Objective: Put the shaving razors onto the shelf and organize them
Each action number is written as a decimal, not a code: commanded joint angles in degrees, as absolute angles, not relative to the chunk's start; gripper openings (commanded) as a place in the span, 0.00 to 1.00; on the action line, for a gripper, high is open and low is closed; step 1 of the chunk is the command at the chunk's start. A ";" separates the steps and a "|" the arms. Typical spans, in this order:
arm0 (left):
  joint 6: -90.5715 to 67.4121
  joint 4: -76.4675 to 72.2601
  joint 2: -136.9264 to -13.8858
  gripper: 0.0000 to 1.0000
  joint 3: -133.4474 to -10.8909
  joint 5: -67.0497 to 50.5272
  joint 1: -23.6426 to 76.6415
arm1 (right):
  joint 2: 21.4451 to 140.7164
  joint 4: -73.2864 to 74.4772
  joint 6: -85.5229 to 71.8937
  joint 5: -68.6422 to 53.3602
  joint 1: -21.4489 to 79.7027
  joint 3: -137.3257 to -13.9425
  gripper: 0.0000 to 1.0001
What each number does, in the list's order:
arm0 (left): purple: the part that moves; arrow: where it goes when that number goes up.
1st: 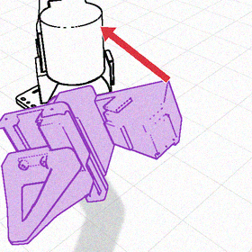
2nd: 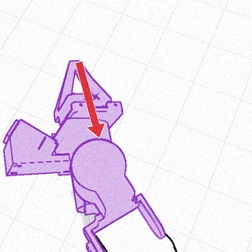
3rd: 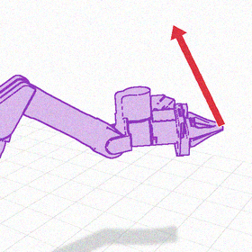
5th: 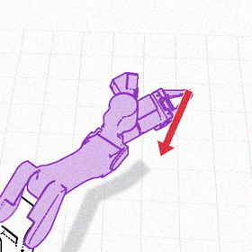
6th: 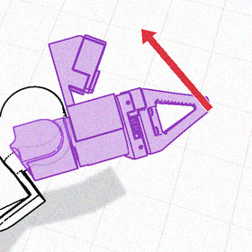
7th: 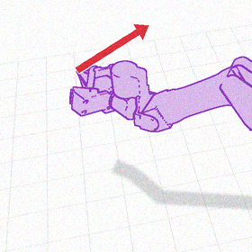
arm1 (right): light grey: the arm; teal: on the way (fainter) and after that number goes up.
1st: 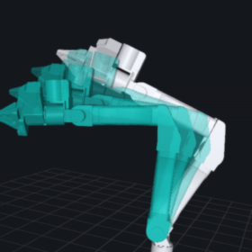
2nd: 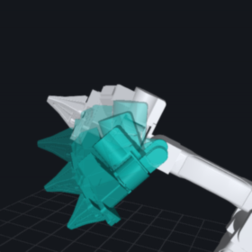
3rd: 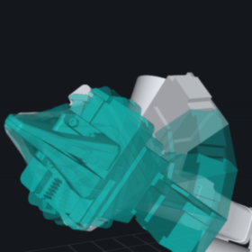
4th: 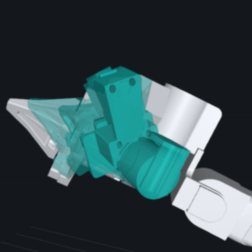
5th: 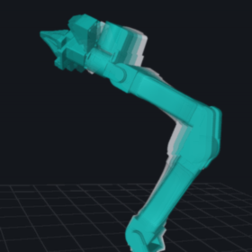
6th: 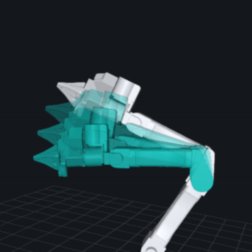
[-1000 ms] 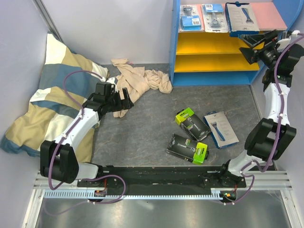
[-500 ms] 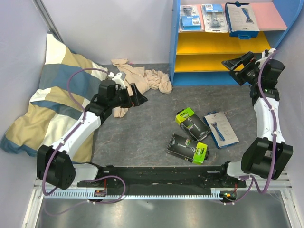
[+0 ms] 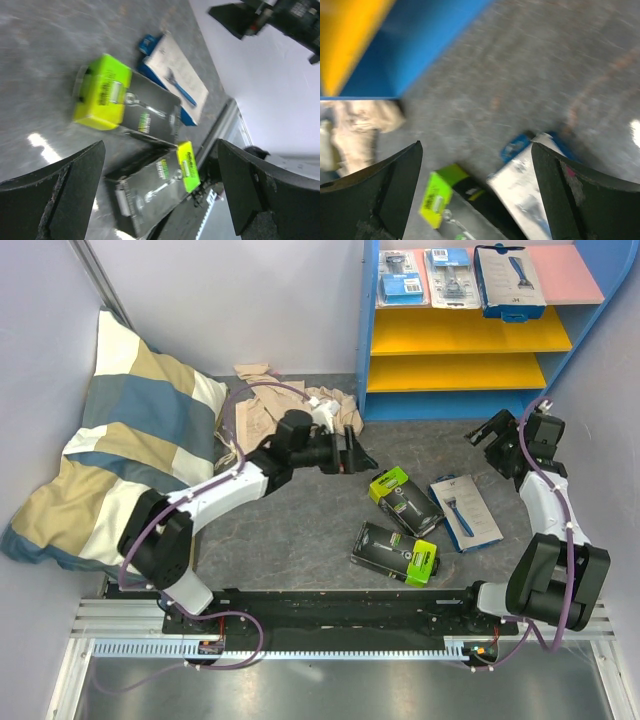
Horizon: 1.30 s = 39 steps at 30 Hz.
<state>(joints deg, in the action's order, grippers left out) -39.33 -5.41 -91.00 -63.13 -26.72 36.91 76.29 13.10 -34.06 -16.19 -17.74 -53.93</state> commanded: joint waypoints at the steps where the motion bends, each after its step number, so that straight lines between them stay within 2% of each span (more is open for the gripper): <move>1: -41.92 -9.84 -95.53 1.00 -69.16 -29.00 41.83 | 76.81 15.64 -29.53 -6.51 -17.58 -51.25 0.98; 11: -43.42 -9.76 -101.43 1.00 -73.13 -30.32 45.88 | 82.70 20.39 -27.25 -0.62 -17.58 -47.29 0.98; 17: -43.24 -9.49 -101.07 1.00 -72.51 -29.97 45.88 | 82.27 19.69 -26.11 -3.86 -17.58 -42.37 0.98; 20: -43.50 -9.41 -101.60 1.00 -72.51 -30.14 45.79 | 82.44 19.07 -25.58 -7.45 -17.49 -39.73 0.96; 24: -43.95 -9.41 -102.30 1.00 -72.77 -29.97 45.88 | 83.05 17.58 -26.01 -12.72 -16.18 -36.31 0.86; 26: -44.21 -9.49 -102.83 1.00 -73.04 -30.23 45.88 | 83.49 16.96 -26.89 -14.93 -13.81 -35.77 0.81; 39: -45.88 -7.65 -102.04 1.00 -71.72 -30.67 46.40 | 84.99 11.07 -35.86 -17.84 1.84 -32.61 0.81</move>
<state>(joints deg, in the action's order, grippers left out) -43.70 -7.29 -102.48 -70.94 -29.32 45.82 81.91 5.52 -32.45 -15.07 -1.69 -35.83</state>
